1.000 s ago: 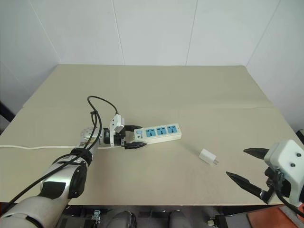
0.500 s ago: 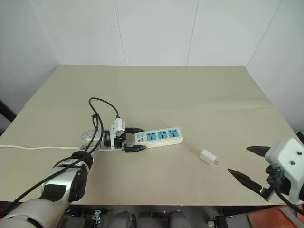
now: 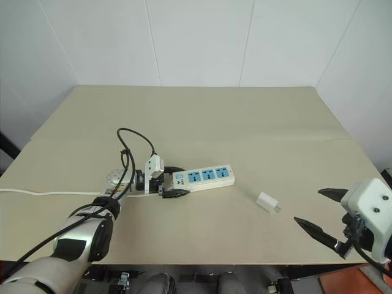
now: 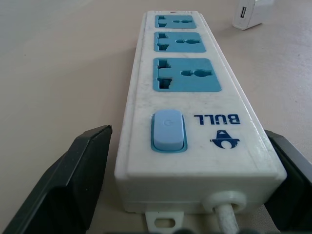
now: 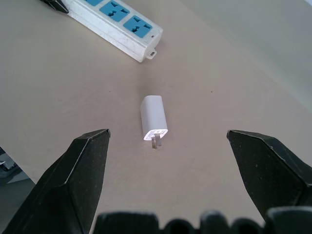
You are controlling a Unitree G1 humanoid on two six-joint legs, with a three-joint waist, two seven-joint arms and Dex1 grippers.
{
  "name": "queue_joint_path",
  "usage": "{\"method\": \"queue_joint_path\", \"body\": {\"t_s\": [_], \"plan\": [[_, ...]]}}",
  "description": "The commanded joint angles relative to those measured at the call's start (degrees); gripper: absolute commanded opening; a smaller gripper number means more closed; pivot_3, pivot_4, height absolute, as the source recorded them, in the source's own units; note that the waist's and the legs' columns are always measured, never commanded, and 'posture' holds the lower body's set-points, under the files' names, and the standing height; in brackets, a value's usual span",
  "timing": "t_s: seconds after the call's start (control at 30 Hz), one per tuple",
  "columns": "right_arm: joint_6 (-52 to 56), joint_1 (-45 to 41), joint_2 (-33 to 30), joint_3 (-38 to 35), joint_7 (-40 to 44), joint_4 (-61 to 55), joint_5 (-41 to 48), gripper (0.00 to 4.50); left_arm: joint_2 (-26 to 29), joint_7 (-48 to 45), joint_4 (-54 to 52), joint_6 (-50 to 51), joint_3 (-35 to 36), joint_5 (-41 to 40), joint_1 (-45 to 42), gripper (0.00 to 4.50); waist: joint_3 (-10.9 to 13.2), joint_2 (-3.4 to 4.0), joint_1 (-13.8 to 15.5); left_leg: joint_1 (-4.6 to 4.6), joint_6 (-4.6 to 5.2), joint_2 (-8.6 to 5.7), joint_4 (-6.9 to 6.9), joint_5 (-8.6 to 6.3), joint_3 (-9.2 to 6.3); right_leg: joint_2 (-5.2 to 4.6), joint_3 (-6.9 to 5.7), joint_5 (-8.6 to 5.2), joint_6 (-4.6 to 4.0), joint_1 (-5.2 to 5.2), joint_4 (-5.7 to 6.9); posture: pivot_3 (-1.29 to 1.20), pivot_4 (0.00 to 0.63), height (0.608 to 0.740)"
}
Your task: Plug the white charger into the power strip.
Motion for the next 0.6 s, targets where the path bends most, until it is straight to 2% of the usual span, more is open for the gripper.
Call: {"method": "queue_joint_path", "body": {"t_s": [0.03,0.07,0.23,0.37,0.5,0.6], "plan": [[-0.4,-0.7,-0.8,-0.7,-0.5,-0.3,-0.2,4.50,-0.8,-0.9,0.6,1.8,0.5,-0.5,-0.1,3.55,0.0,0.00,0.0,0.00,0.00,0.00,0.00,0.00,0.00,0.00,0.00,0.00,0.00,0.00,0.00,0.00,0.150,0.740],[-0.4,-0.8,-0.9,-0.6,-0.5,-0.3,-0.2,4.50,-0.9,-0.9,0.5,1.8,0.5,-0.5,-0.1,3.32,0.0,0.01,0.0,0.00,0.00,0.00,0.00,0.00,0.00,-0.01,0.00,0.00,0.00,0.01,0.00,0.00,0.150,0.740],[0.0,-1.3,-2.3,0.7,-0.3,0.3,-0.7,4.50,-1.0,-1.1,0.1,1.8,0.6,-0.5,-0.2,3.31,0.0,0.01,0.0,-0.01,0.00,0.00,-0.02,0.00,0.00,-0.01,0.00,0.00,0.00,0.01,-0.05,0.00,0.150,0.740],[5.0,-4.2,-6.6,3.6,-1.5,2.1,1.4,4.50,-0.3,-3.2,-0.7,-0.8,-1.0,0.8,-0.1,3.31,0.0,0.01,0.0,-0.01,0.00,-0.01,-0.02,0.00,0.01,-0.02,0.00,0.02,0.01,0.03,-0.11,0.00,0.150,0.740],[14.7,-15.9,-18.4,14.8,-4.1,5.7,6.5,4.50,0.4,-9.0,-2.5,-1.2,-0.8,-1.1,-0.3,3.31,0.0,0.03,-0.5,-0.02,0.00,0.00,-0.06,0.00,0.06,-0.03,0.06,0.09,-0.05,0.02,-0.21,0.00,0.150,0.740],[18.5,-26.7,-22.8,24.7,-6.9,8.3,9.6,4.50,0.6,-11.9,-3.7,-0.8,-0.4,-2.4,-0.3,3.31,0.0,0.01,-0.3,-0.09,0.00,0.04,-0.14,0.00,0.02,-0.01,0.00,0.28,-0.36,-0.06,-0.28,0.00,0.150,0.740]]}}
